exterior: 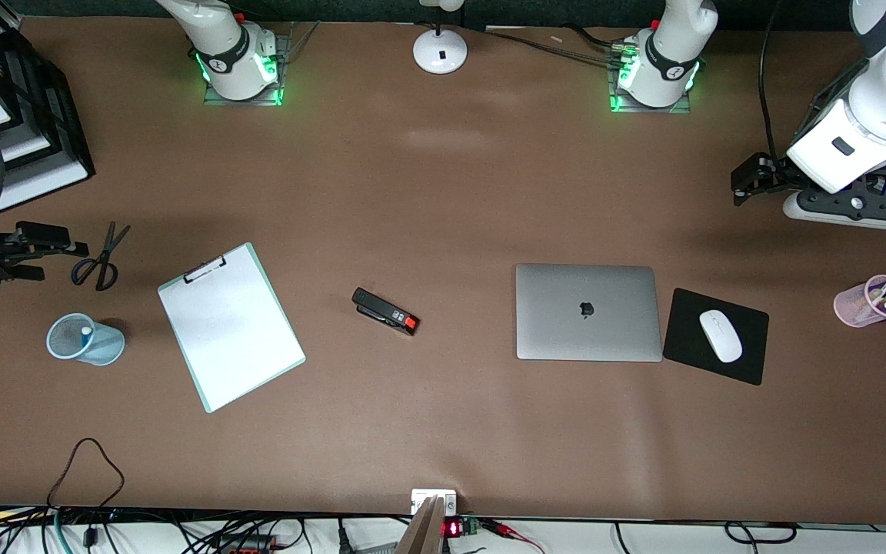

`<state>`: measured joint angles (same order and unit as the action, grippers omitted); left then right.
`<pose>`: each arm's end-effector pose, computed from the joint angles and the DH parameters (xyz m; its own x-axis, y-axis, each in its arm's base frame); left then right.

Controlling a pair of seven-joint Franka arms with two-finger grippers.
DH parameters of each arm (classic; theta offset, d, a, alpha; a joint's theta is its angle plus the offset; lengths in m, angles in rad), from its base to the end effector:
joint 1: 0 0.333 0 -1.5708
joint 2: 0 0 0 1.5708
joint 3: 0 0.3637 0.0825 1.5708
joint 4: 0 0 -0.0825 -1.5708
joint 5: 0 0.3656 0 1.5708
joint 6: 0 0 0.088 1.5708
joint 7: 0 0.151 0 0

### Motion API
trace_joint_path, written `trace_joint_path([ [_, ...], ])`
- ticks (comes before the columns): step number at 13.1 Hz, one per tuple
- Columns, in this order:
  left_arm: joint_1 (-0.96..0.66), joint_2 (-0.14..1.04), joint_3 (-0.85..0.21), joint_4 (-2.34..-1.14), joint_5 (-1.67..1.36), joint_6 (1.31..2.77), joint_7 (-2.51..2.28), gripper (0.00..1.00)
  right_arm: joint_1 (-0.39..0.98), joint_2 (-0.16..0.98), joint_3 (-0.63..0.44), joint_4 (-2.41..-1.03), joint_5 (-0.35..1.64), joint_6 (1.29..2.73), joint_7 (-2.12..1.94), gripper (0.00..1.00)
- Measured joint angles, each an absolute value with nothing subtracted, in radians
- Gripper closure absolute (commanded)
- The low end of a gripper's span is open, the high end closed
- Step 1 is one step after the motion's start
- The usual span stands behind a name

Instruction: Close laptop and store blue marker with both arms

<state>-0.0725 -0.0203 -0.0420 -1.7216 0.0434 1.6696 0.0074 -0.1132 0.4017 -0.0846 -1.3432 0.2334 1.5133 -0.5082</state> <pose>0.5287 -0.0548 0.5789 0.9915 -0.1257 -0.0321 -0.1271 -0.9909 -0.0436 0.6401 -0.0818 0.4900 0.9458 0.3078 -0.1032 0.2691 -0.9211 -0.2814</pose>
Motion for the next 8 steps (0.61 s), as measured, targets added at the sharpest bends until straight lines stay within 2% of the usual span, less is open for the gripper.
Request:
trace_joint_path([
  [5, -0.072, -0.020, -0.039, -1.722, 0.043, 1.669, 0.007, 0.00, -0.034, 0.383, -0.084, -1.353, 0.110, 1.510, -0.187, 0.00],
  [8, -0.072, -0.020, -0.039, -1.722, 0.043, 1.656, 0.007, 0.00, -0.019, 0.332, -0.084, -1.353, 0.081, 1.453, -0.084, 0.00],
])
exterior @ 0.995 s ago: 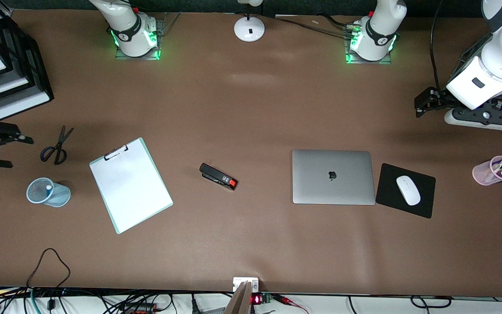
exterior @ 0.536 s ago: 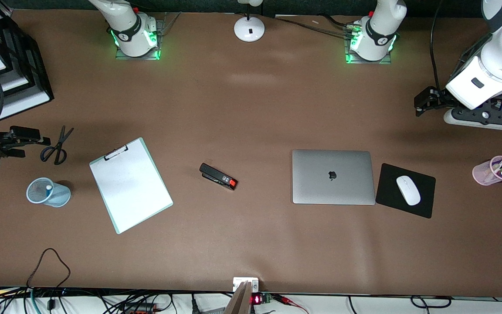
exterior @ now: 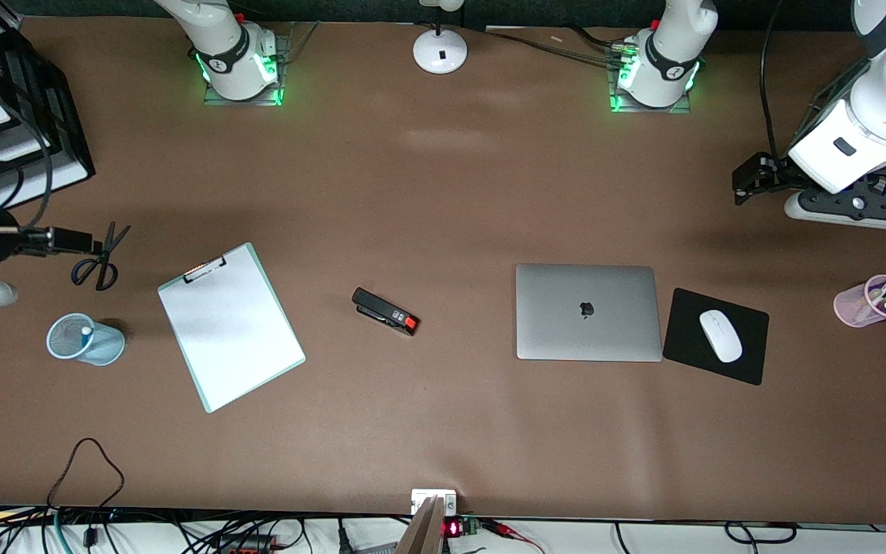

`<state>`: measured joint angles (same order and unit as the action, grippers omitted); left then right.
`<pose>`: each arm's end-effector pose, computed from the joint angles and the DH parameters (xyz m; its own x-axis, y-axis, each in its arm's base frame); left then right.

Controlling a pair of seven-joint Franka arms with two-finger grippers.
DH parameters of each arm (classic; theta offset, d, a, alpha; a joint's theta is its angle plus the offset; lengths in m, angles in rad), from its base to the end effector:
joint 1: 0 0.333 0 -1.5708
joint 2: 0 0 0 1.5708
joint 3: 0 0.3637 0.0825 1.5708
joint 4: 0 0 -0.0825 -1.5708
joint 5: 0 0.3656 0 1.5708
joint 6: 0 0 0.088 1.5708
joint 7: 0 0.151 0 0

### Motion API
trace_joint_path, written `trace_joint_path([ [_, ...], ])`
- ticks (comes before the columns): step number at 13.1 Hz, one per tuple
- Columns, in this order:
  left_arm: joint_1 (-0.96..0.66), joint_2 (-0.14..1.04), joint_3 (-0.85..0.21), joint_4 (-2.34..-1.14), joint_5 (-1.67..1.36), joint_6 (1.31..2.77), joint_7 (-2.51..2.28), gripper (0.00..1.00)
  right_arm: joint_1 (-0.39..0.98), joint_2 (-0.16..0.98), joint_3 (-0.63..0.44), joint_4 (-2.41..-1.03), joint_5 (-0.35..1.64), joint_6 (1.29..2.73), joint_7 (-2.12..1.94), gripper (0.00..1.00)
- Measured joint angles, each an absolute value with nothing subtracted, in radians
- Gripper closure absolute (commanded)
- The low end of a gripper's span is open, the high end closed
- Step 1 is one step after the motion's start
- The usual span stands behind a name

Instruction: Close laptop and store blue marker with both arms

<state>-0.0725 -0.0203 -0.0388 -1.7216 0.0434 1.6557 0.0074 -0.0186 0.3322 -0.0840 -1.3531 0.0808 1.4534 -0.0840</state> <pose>0.5268 -0.0528 0.5778 0.9915 -0.1219 -0.0460 -0.1239 -0.9913 -0.0435 0.6188 -0.0426 0.5237 0.9747 -0.0085 -0.2233 -0.0251 -0.9971 -0.0719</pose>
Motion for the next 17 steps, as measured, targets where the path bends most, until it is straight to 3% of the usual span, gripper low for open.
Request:
trace_joint_path([
  [10, -0.073, -0.020, -0.040, -1.719, 0.043, 1.650, 0.007, 0.00, 0.017, 0.200, -0.092, -1.349, -0.008, 1.448, -0.013, 0.00],
  [17, -0.073, -0.020, -0.040, -1.718, 0.043, 1.650, 0.007, 0.00, -0.006, 0.177, -0.102, -1.358, -0.010, 1.446, -0.024, 0.00],
])
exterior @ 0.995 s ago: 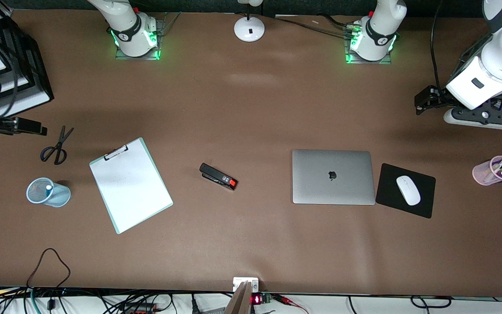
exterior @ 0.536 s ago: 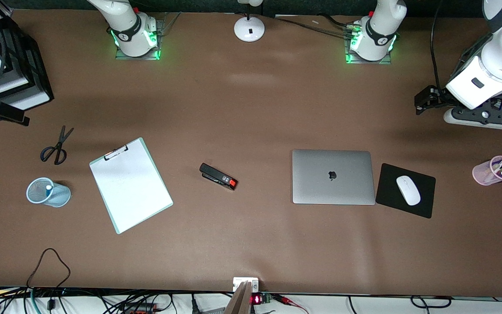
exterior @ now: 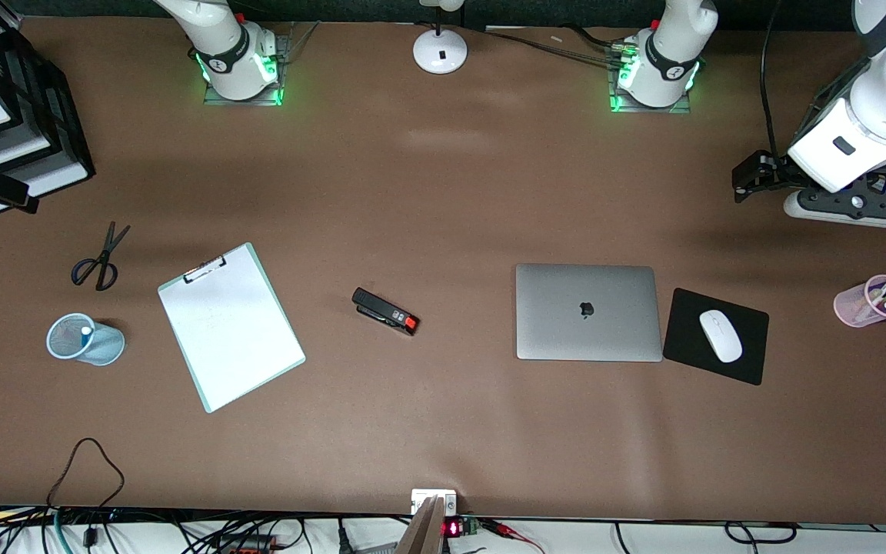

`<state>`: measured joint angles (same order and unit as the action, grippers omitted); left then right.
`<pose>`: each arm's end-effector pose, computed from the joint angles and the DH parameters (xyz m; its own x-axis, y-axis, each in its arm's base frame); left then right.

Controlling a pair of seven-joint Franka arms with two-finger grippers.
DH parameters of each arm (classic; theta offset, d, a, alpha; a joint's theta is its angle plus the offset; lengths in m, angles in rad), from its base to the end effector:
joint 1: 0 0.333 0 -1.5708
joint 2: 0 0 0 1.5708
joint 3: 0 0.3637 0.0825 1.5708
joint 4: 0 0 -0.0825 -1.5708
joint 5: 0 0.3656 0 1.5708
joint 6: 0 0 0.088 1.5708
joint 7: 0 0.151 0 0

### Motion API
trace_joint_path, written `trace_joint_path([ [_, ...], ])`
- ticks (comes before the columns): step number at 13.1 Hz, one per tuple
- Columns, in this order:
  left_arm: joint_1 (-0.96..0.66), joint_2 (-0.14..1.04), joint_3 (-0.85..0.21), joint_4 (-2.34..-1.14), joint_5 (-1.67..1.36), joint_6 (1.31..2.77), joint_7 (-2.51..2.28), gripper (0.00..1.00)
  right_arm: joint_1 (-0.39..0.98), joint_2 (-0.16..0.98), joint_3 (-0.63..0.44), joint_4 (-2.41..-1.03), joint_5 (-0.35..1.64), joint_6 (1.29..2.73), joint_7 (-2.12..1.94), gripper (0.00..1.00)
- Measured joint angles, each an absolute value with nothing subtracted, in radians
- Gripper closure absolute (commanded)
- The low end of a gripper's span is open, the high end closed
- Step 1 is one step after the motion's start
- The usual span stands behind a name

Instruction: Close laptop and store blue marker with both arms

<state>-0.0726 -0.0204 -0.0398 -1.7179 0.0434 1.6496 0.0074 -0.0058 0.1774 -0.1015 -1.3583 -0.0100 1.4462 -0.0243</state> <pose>0.5262 -0.0533 0.5790 0.9913 -0.1227 -0.0483 -0.1248 -0.9912 -0.0435 0.5789 -0.0580 0.6140 0.9925 -0.0837 -0.0891 -0.0817 -0.9963 0.0257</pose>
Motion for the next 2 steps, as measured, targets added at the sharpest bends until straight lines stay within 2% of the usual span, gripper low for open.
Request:
trace_joint_path([
  [2, -0.073, -0.020, -0.040, -1.718, 0.043, 1.650, 0.007, 0.00, -0.007, 0.167, -0.100, -1.362, -0.010, 1.446, -0.026, 0.00],
])
